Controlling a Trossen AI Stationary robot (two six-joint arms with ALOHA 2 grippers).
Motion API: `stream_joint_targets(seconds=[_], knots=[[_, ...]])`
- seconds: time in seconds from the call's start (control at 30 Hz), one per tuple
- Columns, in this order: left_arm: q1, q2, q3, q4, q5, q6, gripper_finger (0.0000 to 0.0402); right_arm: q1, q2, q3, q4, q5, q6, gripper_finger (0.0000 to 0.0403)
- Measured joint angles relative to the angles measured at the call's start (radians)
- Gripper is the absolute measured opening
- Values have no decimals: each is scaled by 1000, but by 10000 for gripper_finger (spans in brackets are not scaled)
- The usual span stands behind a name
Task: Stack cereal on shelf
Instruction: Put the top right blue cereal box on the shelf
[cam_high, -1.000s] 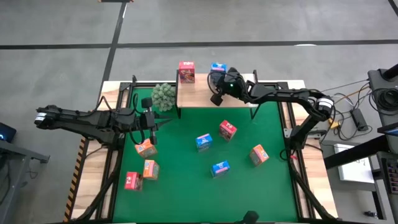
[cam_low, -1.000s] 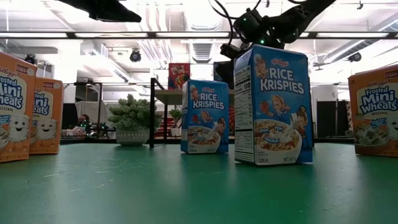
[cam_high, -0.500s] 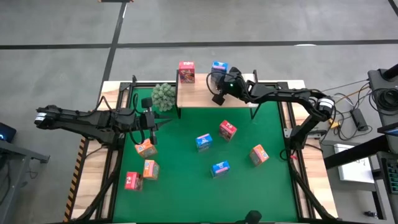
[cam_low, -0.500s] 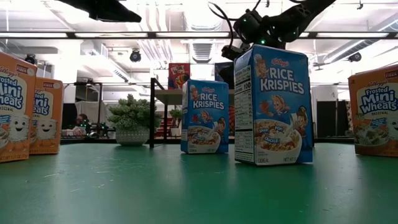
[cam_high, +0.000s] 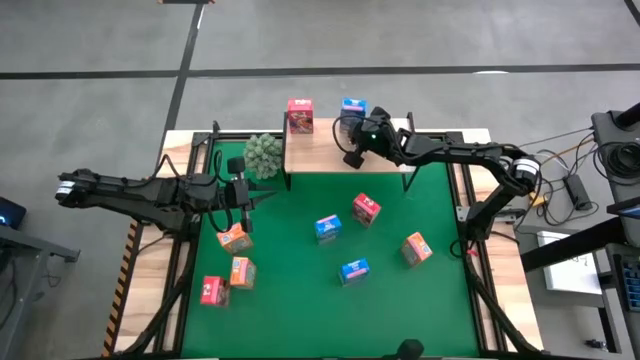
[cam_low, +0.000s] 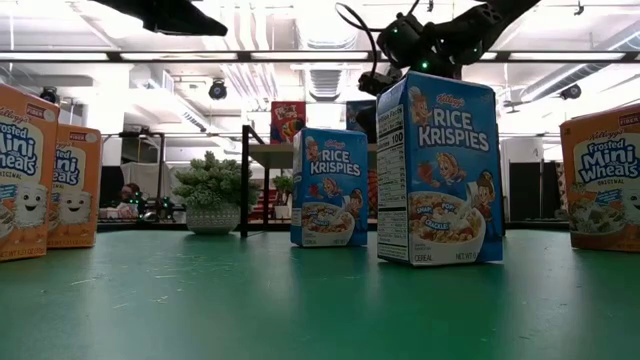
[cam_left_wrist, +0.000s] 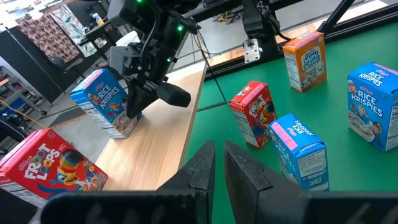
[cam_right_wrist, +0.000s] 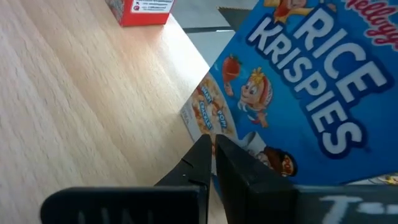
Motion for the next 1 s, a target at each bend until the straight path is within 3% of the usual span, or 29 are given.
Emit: stream_joint_targets(seconds=[0.63, 1.0], knots=[[0, 0, 0, 0, 0, -5, 15, 47, -35, 0, -70, 37, 34, 13], [0, 0, 0, -1, 0, -7, 15, 22, -2, 0, 101, -15, 22, 13]])
